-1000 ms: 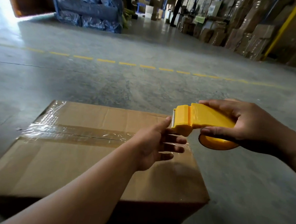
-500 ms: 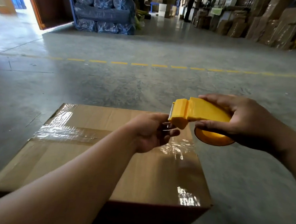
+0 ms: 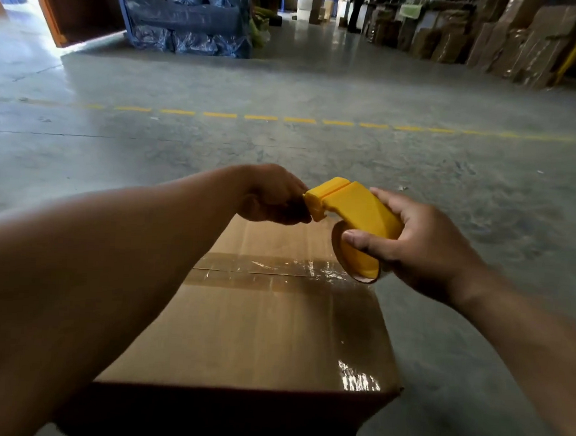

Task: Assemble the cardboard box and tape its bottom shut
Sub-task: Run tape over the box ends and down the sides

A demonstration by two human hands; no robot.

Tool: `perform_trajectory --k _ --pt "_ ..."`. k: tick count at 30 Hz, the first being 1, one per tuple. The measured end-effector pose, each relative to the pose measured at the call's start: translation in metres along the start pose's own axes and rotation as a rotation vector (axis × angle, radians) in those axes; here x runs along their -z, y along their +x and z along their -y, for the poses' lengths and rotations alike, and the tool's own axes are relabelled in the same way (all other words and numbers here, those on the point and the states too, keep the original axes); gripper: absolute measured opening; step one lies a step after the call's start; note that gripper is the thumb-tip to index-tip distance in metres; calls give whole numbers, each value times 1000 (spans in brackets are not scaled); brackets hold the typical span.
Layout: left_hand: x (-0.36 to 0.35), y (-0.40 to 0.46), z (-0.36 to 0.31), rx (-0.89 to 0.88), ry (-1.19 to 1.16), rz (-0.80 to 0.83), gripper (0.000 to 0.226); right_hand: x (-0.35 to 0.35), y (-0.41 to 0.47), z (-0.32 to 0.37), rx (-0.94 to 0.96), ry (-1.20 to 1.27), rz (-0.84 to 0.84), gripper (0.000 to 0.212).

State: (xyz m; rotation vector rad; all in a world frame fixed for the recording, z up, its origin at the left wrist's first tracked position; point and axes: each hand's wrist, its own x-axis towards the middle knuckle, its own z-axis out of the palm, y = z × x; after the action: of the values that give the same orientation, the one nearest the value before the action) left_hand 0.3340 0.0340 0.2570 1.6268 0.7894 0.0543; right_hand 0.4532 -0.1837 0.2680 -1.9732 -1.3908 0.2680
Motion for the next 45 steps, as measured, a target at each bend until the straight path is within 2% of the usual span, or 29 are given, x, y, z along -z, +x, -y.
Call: perform_trajectory --k 5,9,13,15,20,25,33,45 --pt "3 16 -15 -80 159 122 16 -13 -18 19 -122 -81 -141 93" --pt "-3 42 -27 -216 335 209 7 -21 -41 41 -256 -187 -244 92" --pt "-5 67 -23 -296 417 292 5 -33 -63 56 -368 -231 -289 77" --pt "3 81 -20 -311 445 272 5 -39 -70 58 -396 -251 -286 69" --pt "-3 102 -22 -366 509 246 2 -48 -76 59 -490 -184 -289 92" --pt "0 118 -22 -344 551 231 2 -57 -80 56 -551 -219 -253 95" --pt "1 132 -15 -314 549 230 14 -53 -67 54 -558 -280 -201 94" --pt "-4 144 -1 -313 531 269 11 -50 -54 51 -567 -322 -166 95"
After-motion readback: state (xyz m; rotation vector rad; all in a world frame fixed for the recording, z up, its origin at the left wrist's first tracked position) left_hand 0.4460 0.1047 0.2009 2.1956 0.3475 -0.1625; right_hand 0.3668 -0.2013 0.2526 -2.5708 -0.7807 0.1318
